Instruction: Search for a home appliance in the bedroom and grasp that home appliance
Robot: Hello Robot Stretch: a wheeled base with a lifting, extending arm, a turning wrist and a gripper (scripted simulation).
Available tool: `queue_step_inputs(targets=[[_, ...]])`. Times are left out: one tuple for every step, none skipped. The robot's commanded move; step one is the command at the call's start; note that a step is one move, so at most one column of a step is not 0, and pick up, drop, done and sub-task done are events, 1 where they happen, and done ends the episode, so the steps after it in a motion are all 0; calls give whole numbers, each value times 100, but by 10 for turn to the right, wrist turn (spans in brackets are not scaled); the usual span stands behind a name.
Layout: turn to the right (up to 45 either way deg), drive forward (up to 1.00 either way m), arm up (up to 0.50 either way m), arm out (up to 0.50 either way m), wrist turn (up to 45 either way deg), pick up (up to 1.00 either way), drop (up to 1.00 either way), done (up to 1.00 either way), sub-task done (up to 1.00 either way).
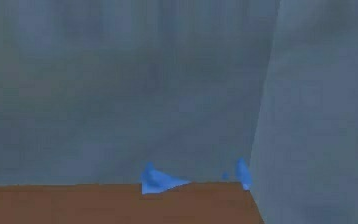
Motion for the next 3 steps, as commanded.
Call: queue_step_inputs(targets=[[450, 0, 0, 0, 0, 0, 0, 0, 0], [420, 0, 0, 0, 0, 0, 0, 0, 0], [0, 100, 0, 0, 0, 0, 0, 0, 0]])
